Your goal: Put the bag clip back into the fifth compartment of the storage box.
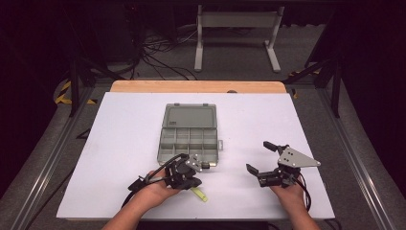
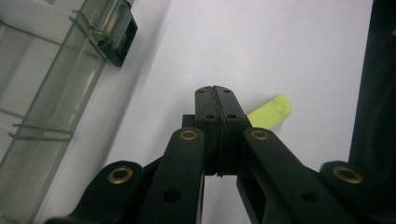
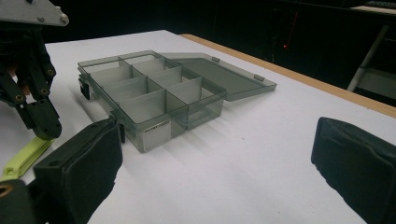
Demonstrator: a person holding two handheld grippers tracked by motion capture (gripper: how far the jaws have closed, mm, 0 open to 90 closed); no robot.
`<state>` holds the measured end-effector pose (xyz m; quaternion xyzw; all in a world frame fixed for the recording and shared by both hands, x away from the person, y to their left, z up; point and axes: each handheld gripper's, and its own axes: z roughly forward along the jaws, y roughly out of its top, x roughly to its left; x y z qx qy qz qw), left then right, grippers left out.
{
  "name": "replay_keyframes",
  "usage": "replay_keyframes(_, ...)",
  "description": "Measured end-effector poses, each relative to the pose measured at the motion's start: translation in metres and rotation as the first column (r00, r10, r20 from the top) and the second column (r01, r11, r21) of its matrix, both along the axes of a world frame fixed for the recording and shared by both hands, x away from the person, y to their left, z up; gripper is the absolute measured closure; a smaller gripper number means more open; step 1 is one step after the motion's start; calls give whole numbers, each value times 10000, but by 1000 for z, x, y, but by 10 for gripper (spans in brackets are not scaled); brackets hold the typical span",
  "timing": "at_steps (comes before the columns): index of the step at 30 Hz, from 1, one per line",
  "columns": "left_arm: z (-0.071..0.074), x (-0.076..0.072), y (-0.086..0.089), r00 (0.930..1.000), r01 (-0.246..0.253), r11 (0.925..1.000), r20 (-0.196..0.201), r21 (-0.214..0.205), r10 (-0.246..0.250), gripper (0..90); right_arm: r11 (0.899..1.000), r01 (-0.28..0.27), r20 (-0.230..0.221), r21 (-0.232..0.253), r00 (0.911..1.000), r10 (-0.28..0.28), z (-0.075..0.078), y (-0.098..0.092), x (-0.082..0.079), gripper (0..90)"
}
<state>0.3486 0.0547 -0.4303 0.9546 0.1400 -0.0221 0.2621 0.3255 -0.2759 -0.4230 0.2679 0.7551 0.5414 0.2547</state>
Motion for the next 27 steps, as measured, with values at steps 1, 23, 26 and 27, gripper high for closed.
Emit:
replay_keyframes(1, 0, 0, 0, 10000, -5, 10000, 9, 27, 5, 898, 10000, 24, -42, -3, 10000, -24, 0, 0, 0, 27)
replay_keyframes(23, 2, -11, 7, 9972, 546, 9957, -543, 742, -506, 898, 10000, 1, -120, -45, 9999, -1, -1, 1, 1, 27)
replay_keyframes(26, 2, -12, 8, 9965, 633, 9948, -602, 798, -586, 898, 10000, -21, -118, -53, 9999, 21, -1, 1, 1, 27)
replay_keyframes(27, 2, -12, 8, 9965, 633, 9948, -602, 798, -586, 898, 10000, -21, -118, -53, 9999, 21, -1, 1, 1, 27)
